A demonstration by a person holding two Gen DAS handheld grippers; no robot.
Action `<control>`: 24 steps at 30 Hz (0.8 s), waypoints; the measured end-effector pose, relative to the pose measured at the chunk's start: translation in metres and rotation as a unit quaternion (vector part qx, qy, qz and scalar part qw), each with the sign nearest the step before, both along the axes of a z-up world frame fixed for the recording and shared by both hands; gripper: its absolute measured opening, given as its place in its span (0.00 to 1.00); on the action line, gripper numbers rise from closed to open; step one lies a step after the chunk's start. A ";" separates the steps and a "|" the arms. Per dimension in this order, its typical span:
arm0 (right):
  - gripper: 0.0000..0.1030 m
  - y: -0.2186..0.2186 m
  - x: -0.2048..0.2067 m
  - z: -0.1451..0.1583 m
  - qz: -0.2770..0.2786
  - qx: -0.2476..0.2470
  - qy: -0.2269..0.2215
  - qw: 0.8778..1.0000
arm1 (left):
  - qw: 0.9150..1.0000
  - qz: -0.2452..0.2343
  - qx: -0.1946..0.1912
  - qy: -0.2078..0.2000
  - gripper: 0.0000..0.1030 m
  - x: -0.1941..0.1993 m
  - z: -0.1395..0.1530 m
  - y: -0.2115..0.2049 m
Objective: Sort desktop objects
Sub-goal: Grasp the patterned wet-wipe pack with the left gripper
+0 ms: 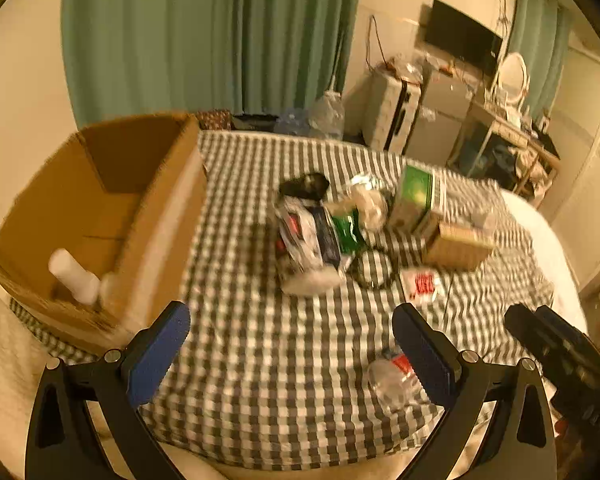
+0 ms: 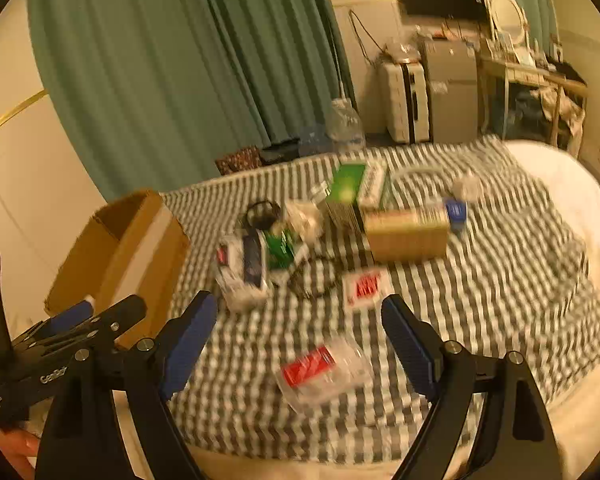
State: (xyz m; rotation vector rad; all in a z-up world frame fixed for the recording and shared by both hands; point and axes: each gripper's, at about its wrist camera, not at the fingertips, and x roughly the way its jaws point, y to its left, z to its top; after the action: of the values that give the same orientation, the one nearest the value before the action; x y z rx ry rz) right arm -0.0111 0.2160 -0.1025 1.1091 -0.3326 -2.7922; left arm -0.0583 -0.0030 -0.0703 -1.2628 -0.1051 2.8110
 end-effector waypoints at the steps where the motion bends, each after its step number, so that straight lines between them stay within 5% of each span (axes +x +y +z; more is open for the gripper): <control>1: 0.82 0.000 0.000 -0.007 0.006 0.007 -0.006 1.000 | 1.000 0.000 -0.011 -0.008 1.00 -0.001 -0.008 0.004; 5: 0.83 -0.005 -0.004 -0.037 0.047 0.048 -0.026 0.997 | 0.999 0.007 -0.044 -0.025 1.00 -0.007 -0.031 0.014; 14: 0.86 -0.016 -0.022 -0.084 0.127 0.083 -0.057 0.987 | 0.996 0.025 -0.042 -0.070 1.00 -0.037 -0.061 0.010; 24: 0.86 -0.017 -0.041 -0.104 0.172 0.059 -0.076 0.980 | 0.995 0.001 -0.056 -0.082 1.00 -0.083 -0.081 0.036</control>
State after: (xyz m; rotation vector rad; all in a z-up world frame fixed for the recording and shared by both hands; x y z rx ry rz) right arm -0.0522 0.1988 -0.2067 1.2708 0.0146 -2.4562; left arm -0.1410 0.0326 -0.1509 -1.5167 0.0440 2.7453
